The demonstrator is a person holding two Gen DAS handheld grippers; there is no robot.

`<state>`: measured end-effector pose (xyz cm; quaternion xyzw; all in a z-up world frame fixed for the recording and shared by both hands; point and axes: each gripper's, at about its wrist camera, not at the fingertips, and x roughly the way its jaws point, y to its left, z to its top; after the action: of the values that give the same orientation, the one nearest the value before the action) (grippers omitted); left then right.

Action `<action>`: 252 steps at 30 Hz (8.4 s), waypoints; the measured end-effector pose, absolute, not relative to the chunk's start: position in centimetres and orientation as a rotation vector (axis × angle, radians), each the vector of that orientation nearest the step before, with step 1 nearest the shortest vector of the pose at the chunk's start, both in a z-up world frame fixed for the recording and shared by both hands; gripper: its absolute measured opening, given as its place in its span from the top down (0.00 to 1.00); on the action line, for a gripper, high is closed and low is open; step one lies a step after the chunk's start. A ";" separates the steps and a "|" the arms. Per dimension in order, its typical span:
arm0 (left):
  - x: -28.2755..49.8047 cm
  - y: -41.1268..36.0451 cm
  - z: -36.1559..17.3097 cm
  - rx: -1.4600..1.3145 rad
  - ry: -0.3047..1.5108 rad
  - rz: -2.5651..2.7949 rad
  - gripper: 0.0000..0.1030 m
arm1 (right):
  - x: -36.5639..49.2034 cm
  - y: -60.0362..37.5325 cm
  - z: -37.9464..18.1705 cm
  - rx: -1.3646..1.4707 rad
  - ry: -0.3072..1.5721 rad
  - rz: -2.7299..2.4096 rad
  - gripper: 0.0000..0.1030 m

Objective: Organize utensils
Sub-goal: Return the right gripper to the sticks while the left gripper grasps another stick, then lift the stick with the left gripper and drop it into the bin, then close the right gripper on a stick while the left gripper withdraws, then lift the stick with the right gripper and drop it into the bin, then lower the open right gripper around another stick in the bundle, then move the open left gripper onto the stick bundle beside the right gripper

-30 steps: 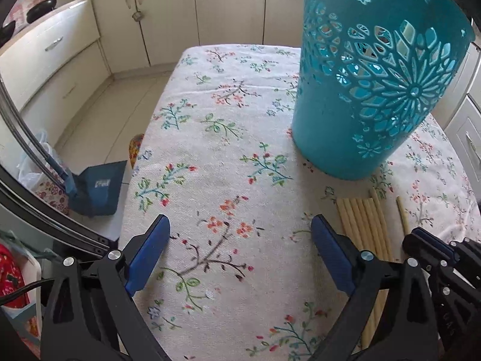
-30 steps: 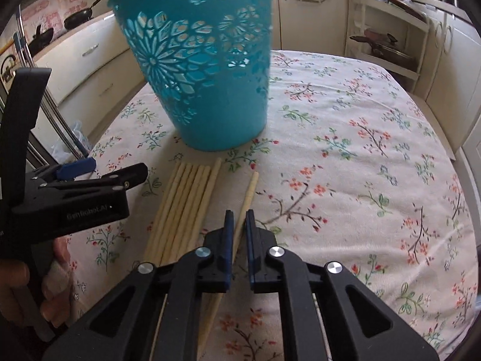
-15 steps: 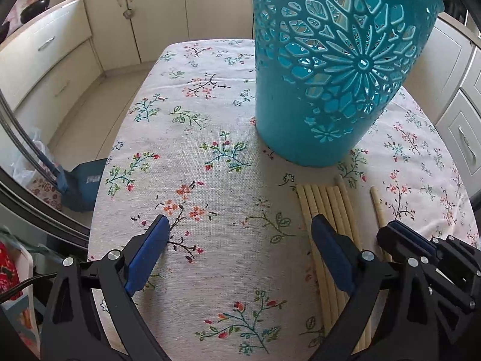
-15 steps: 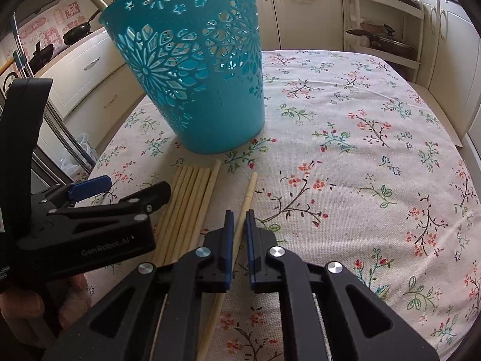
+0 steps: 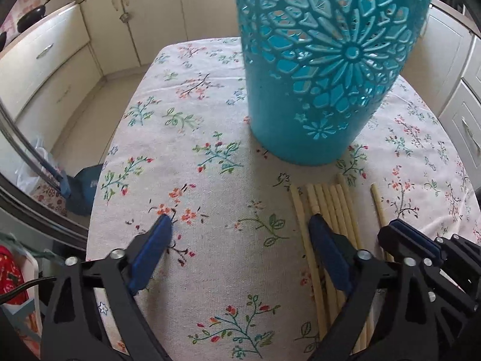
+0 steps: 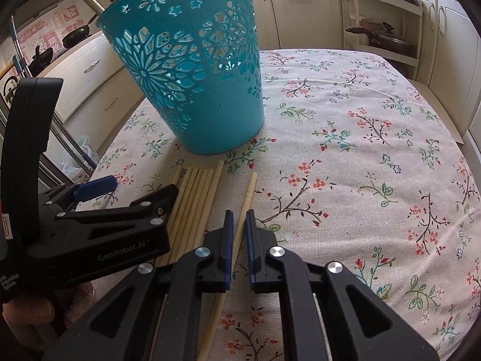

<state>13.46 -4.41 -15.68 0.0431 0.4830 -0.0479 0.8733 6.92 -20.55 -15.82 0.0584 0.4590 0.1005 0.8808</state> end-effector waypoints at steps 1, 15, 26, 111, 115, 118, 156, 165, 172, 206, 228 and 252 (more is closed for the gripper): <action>13.5 -4.4 -15.6 0.093 1.003 -0.113 0.28 | 6.9 -20.6 -15.8 0.124 0.955 0.210 0.91; 13.6 -4.7 -15.1 0.176 1.002 -0.356 0.88 | 7.3 -20.9 -15.9 0.151 0.939 0.204 0.91; 12.5 -4.9 -14.3 0.152 1.052 -0.350 0.96 | 7.0 -19.7 -15.9 0.082 0.900 0.217 0.79; 15.3 1.4 -14.7 -0.042 0.874 -0.076 0.39 | 6.8 -18.3 -15.7 -0.057 0.906 0.136 0.83; 15.3 0.2 -14.4 -0.002 0.875 -0.085 0.28 | 6.9 -18.7 -15.3 -0.084 0.973 0.212 0.92; 15.5 0.0 -14.5 0.008 0.889 -0.087 0.21 | 6.8 -18.7 -15.3 -0.141 0.985 0.210 0.91; 16.0 -0.4 -15.4 0.032 0.952 -0.115 0.13 | 20.0 -19.1 0.2 0.310 0.447 0.101 0.94; 16.2 -0.3 -15.5 0.028 0.961 -0.111 0.13 | 15.0 -18.4 -1.0 0.178 0.466 0.156 0.82; 16.3 -0.3 -15.7 0.033 0.962 -0.102 0.13 | 6.9 -20.7 -2.4 0.150 0.460 0.120 0.78; 16.3 -0.3 -15.8 0.023 0.962 -0.091 0.11 | 6.2 -18.9 -16.0 0.123 0.906 0.182 0.80; 16.2 -0.2 -15.8 0.022 0.961 -0.091 0.11 | 6.4 -17.8 -16.1 0.092 0.915 0.191 0.80; 12.6 -3.1 -15.5 0.117 0.958 -0.264 0.09 | 5.8 -19.7 -15.8 0.064 0.938 0.150 0.85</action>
<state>12.64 -3.13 -15.54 0.0561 0.4591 -0.1265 0.8775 5.79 -19.72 -15.76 0.0307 0.4515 0.0722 0.8888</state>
